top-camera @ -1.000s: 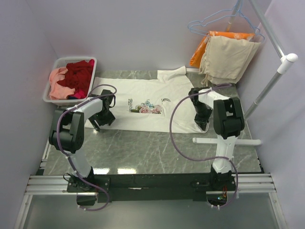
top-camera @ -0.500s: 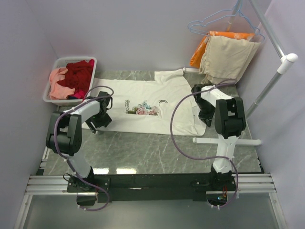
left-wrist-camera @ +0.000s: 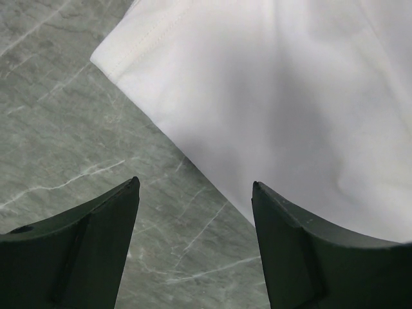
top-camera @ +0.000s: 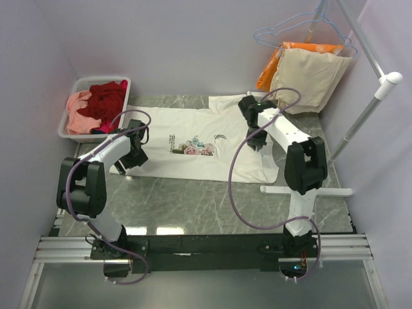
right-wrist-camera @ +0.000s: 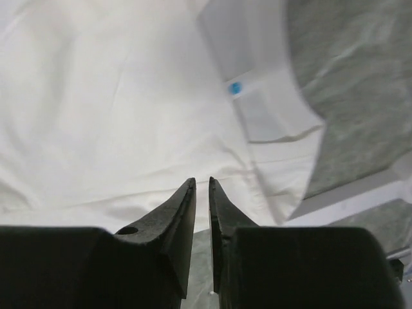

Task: Fold and stack the t-shirts
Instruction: Fold the tshirt

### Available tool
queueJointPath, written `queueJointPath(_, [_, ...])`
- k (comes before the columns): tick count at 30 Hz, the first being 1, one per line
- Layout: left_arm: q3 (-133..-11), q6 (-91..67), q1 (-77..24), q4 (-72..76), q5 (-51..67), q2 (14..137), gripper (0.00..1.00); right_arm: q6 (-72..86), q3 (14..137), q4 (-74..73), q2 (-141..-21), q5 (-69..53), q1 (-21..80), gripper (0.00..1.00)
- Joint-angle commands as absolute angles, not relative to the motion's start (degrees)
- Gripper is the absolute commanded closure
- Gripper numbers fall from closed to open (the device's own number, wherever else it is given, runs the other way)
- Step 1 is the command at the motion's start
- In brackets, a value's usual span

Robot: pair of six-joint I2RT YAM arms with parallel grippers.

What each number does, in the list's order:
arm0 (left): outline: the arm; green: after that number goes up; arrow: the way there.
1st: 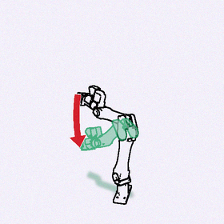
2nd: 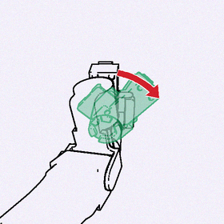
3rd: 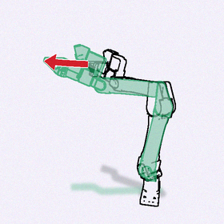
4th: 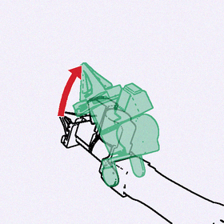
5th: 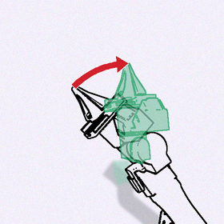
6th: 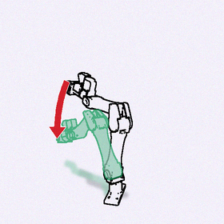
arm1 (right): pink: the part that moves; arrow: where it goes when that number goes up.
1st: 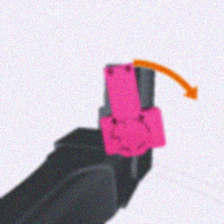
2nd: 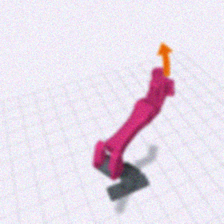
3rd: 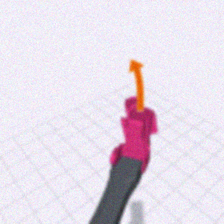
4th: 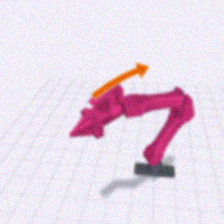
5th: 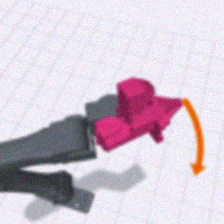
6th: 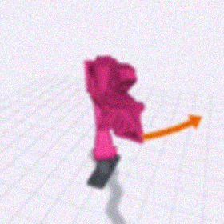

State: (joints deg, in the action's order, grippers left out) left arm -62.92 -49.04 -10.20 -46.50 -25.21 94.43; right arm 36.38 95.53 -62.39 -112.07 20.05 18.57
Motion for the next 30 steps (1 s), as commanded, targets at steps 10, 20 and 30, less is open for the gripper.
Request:
queueJointPath(10, [-64.07, -50.71, -10.11, -47.37, -27.16, 92.73, 0.24, 30.24, 88.42, -60.64, -118.65, 11.33, 19.86, 0.75])
queueJointPath(20, [-63.19, -50.71, -10.11, -46.32, -26.63, 92.9, 0.24, 30.94, 86.22, -66.97, -121.9, 17.3, 17.76, 0.74])
queueJointPath(30, [-62.23, -49.66, -10.11, -45.17, -25.93, 93.34, 0.24, 31.55, 84.03, -70.05, -120.68, 22.41, 12.13, 0.74])
